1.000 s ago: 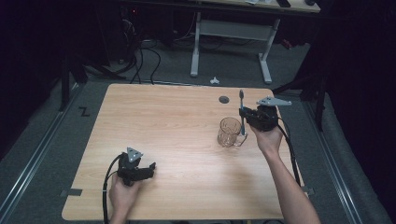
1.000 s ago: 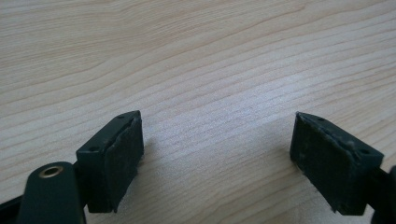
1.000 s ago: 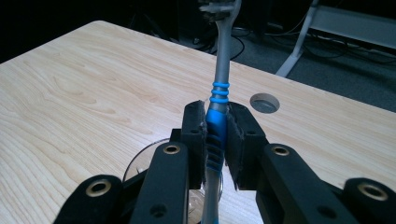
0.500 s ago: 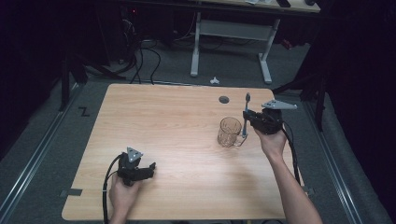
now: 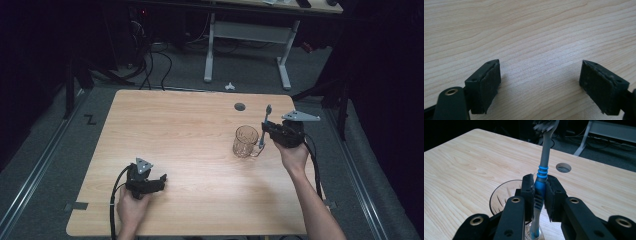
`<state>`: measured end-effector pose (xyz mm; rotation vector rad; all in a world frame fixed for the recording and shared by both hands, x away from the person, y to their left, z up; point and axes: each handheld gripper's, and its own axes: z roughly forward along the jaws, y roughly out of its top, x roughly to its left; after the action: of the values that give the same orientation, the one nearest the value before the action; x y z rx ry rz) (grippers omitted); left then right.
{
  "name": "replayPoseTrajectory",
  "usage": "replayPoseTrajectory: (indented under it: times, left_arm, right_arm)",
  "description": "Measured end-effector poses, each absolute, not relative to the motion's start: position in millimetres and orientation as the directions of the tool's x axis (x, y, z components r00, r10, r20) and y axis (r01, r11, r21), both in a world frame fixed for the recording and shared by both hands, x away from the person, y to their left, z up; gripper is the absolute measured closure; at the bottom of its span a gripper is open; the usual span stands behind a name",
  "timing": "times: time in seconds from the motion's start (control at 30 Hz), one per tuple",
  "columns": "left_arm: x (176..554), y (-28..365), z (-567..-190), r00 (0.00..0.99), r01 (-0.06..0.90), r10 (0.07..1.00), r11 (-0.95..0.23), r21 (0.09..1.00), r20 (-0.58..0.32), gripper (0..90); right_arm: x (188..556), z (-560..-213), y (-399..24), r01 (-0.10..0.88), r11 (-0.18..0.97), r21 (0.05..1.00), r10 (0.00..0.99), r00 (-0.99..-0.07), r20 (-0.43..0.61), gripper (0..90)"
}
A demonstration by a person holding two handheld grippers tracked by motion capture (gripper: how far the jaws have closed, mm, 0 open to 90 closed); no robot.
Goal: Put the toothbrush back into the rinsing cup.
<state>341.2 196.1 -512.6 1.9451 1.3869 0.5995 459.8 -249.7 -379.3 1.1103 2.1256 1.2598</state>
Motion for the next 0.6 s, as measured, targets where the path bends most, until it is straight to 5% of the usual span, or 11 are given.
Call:
replayPoseTrajectory:
  times: [0.6]
  left_arm:
    - [341.2,196.1,-512.6,0.331,0.638,0.944,-0.215,0.739,-0.012,18.0]
  right_arm:
    - [452.5,-386.6,-251.9,0.427,0.287,0.858,0.805,-0.593,0.026,78.1]
